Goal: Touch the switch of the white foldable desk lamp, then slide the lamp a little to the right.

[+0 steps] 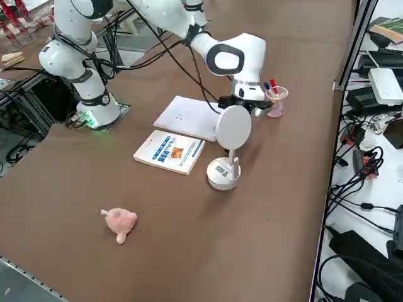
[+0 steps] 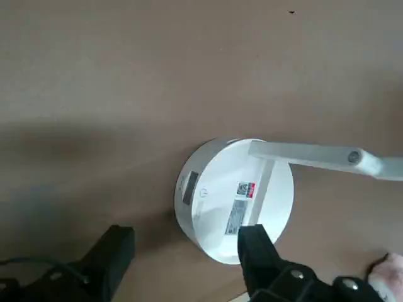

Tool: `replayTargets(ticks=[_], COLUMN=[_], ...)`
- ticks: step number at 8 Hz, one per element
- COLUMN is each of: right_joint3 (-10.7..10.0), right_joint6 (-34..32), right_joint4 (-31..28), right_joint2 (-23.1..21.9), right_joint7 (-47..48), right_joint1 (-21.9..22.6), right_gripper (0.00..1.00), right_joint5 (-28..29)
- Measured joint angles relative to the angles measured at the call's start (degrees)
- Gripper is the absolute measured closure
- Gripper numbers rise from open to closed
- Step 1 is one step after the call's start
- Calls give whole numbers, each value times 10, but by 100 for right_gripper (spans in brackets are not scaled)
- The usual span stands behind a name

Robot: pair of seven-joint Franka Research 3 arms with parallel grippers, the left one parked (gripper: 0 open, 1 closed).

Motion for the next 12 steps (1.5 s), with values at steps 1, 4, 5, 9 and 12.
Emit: replayTargets(ticks=[1, 4, 5, 9, 12], right_joint3=[0, -1, -2, -2, -2], right_joint6=[4, 18, 22, 33, 34], right_joint4=[0, -13, -15, -17, -17], right_joint2=[6, 11, 12, 20, 20], right_joint7=[2, 3, 3, 3, 3], right_joint1=[0, -2, -2, -4, -4], right_gripper=[0, 0, 0, 0, 0], right_joint5=[-6, -15, -15, -15, -15])
